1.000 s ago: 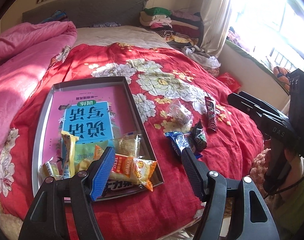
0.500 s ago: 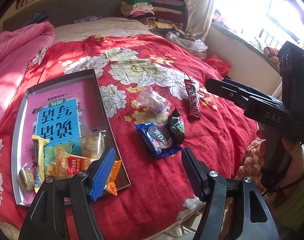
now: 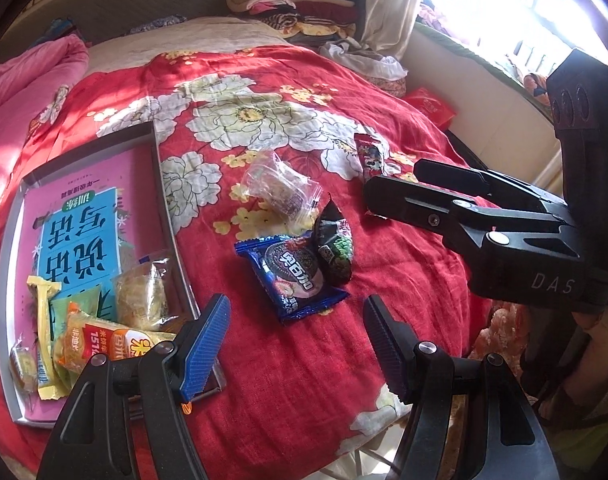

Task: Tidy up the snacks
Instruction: 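Grasp the blue cookie pack with the left gripper while the right gripper grasps the dark snack bag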

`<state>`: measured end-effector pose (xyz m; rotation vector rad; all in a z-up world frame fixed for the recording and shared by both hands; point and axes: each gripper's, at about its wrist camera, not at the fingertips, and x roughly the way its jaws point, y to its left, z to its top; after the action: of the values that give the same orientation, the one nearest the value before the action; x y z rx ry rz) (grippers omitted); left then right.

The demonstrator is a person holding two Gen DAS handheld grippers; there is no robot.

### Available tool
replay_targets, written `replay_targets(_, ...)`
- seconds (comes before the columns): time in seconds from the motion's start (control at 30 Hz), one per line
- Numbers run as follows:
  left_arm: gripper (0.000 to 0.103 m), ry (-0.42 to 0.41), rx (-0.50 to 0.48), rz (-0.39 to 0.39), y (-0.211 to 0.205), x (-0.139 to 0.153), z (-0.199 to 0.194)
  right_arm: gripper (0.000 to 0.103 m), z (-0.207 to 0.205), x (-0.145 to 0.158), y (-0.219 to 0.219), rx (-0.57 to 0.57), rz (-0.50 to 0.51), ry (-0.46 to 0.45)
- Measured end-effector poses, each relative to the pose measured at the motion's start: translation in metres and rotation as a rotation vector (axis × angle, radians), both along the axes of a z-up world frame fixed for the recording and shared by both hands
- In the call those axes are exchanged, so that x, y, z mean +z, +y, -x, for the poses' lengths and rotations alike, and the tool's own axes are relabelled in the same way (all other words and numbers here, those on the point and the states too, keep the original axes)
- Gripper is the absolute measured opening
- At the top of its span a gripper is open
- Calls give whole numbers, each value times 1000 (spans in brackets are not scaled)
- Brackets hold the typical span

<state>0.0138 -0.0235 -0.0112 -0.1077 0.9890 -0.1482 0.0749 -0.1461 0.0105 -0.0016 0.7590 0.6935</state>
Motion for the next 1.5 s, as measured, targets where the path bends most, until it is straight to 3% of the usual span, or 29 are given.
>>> replay_targets(0.53, 71, 82, 3, 9, -6, -33, -22, 76, -23, -45, 17, 53, 62, 174)
replay_targets(0.97, 71, 117, 21, 12, -5, -47, -36, 55, -34, -67, 24, 51, 100, 241)
replay_targets(1.07, 71, 123, 29, 9, -6, -50, -40, 44, -35, -63, 18, 28, 106, 224)
replay_targets(1.33, 71, 129, 39, 1, -9, -53, -47, 43, -44, -76, 15, 31, 59, 309)
replay_targets(1.5, 71, 133, 36, -2, -15, -55, -53, 43, -45, -82, 21, 37, 81, 316)
